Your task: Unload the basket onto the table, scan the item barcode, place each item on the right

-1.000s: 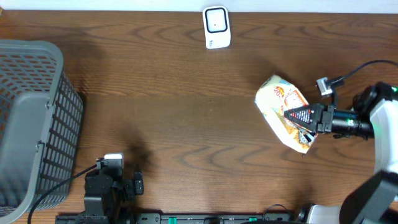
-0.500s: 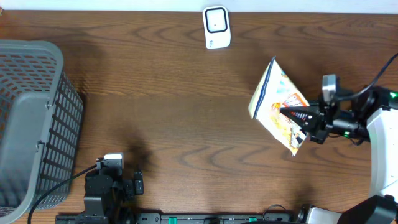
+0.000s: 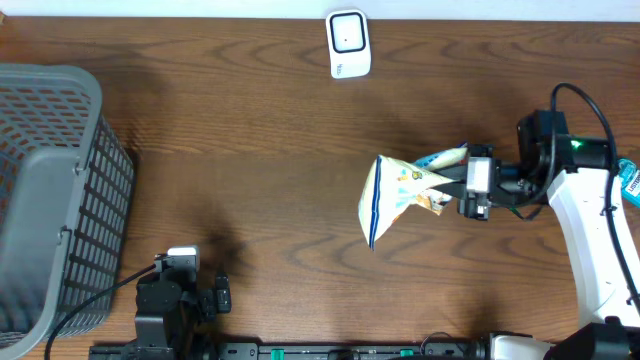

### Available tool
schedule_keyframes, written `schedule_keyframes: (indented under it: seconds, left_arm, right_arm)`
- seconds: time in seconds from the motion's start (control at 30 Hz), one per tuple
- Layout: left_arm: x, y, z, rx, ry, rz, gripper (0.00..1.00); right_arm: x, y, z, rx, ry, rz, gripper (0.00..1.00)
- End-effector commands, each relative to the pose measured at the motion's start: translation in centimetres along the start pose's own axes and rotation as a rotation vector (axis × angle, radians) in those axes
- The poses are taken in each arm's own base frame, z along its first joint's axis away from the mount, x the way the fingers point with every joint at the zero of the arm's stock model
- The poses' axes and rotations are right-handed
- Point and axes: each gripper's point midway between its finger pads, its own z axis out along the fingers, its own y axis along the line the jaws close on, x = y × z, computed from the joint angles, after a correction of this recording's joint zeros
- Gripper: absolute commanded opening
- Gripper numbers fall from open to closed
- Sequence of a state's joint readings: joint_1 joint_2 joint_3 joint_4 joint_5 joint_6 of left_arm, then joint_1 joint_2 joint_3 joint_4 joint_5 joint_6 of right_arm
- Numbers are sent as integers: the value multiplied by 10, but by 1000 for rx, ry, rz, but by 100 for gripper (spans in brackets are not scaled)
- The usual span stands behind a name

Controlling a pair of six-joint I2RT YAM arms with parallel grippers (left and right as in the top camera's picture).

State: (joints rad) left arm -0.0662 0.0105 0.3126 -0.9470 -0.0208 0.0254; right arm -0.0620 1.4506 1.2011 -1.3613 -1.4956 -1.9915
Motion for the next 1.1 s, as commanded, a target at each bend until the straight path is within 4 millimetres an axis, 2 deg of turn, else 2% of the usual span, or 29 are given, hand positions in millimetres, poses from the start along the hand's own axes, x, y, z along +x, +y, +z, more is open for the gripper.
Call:
schedule_keyframes:
  seconds: [0.0,0.1,0.17,0.23,0.33,0.43,0.53,0.63,0.77,0.97,1.0,1.07]
  left_arm:
    - [10,-1,0,6,39,-5,98]
    - [10,-1,0,6,39,-5,98]
    - [10,-1,0,6,39,-5,98]
    - [10,-1,0,6,39,-5,97]
    - [10,-1,0,6,39,-5,98]
    - [10,-1,0,6,39,-5,98]
    - [10,-1,0,6,39,-5,98]
    - [10,-1,0,6,39,-5,98]
    - [10,-1,0,6,39,-5,98]
    - [10,-1,0,6,39,-5,98]
    - [10,-1,0,6,39,-5,98]
    - [10,-1,0,6,39,-5,98]
  right_arm:
    - [-4,-6,1,8,-23,126,1]
    - [22,-2,0,-11,118,402,2]
    - [31,1,-1,-5,152,593,2]
    - [36,3,0,3,149,769,1]
    - [31,0,2,9,85,1024,1]
    - [25,-4,2,7,32,1411,1]
    - [38,3,1,55,116,1811,2]
    - [56,17,-3,159,247,2109,1]
    - [71,40,-11,259,414,2260,1]
    - [59,66,-14,277,511,2535,1]
    - [59,68,-15,282,526,2543,1]
    - [72,75,-23,357,628,2495,1]
